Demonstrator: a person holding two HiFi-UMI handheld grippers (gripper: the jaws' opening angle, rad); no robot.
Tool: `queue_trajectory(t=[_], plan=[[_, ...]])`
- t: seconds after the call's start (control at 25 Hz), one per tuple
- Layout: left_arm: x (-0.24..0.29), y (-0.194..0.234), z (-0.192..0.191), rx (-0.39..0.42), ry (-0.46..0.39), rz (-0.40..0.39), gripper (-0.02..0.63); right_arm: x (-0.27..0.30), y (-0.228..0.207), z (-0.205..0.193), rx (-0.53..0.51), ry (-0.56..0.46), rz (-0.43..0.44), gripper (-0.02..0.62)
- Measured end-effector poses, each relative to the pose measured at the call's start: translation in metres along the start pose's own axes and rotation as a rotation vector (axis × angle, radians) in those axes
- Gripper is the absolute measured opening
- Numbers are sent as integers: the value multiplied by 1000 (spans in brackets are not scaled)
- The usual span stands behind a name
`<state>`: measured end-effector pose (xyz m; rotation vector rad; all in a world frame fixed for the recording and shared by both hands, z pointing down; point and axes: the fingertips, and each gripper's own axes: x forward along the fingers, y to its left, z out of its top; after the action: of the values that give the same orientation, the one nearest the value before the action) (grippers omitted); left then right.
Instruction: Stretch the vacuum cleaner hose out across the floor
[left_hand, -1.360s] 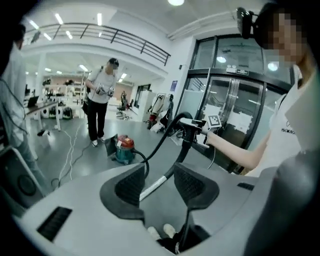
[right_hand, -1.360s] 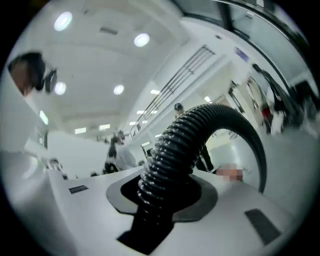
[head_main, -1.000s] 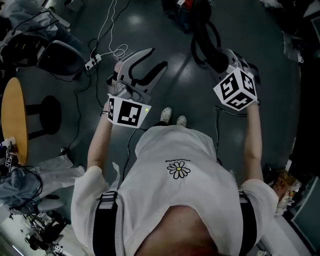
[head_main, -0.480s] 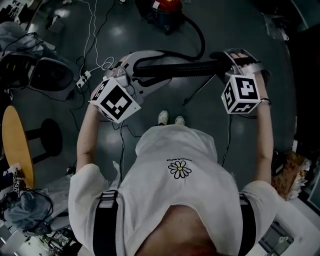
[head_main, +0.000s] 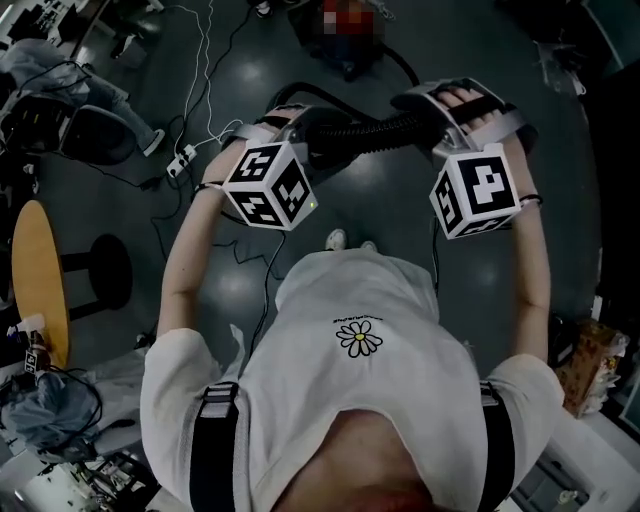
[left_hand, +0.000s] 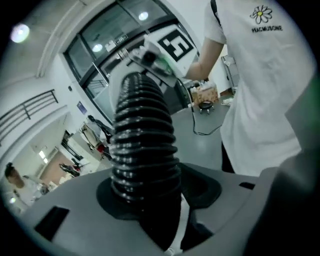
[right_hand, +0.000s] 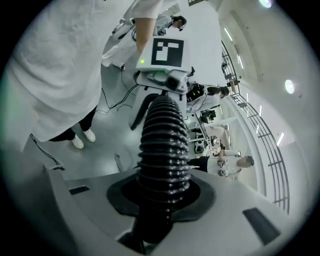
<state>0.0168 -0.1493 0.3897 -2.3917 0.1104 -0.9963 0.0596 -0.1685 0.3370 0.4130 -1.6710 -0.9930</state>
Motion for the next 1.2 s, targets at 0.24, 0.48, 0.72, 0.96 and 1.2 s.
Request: queue_trajectory(t=[0.24,0.48,0.72,0.96,1.2], plan=[[-20,-77,30,-341,-142,-571,221,-3,-13,12,10,-39,-92,127],[-96,-103,113,-701,-782,-1009,181,-26,-37,43,80,-130,-329,127],[-149,-142,186,-844,-1194,-1295,167,-64,-1,62,414,-282,-411,127],[-171,-205,219,-916,-1217,-1116,167,-108,64,98,875,-595,-543,132],[-202,-310,228,-931,-1065,-868,167,-151,193,145,1275,-805,-338,218]])
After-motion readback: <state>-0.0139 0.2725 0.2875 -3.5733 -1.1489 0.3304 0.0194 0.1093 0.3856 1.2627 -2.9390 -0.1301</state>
